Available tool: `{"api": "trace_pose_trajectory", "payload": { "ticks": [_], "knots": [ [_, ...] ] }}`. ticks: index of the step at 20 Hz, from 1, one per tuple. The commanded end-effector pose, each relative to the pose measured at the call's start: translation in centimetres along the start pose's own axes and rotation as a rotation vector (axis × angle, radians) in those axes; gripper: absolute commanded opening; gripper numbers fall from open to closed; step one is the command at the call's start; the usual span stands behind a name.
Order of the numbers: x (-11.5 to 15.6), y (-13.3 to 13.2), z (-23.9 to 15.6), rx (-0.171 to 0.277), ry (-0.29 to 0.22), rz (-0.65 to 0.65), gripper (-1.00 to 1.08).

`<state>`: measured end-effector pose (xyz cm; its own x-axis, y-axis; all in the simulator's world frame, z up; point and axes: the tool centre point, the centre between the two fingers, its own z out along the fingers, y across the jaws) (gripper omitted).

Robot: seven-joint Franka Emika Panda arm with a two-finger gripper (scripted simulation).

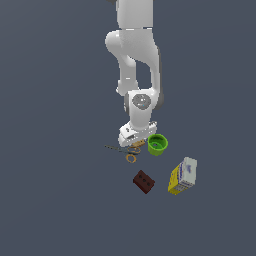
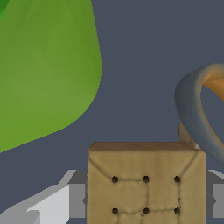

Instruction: Pick up a designated object from a clutter of objects.

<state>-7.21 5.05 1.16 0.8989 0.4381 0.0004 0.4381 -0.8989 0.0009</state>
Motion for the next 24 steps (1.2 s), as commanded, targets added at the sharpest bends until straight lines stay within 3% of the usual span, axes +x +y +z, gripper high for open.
{"api": "trace_pose_trajectory", "payload": {
  "ticks": [1, 12, 24],
  "knots": [
    [0.0, 0.0, 0.0, 0.0, 0.0, 0.0, -1.0],
    [0.4, 2.3, -3.3, 0.0, 0.0, 0.0, -1.0],
    [1.6, 8.6, -12.6, 0.002, 0.001, -0.001, -1.0]
  ]
}}
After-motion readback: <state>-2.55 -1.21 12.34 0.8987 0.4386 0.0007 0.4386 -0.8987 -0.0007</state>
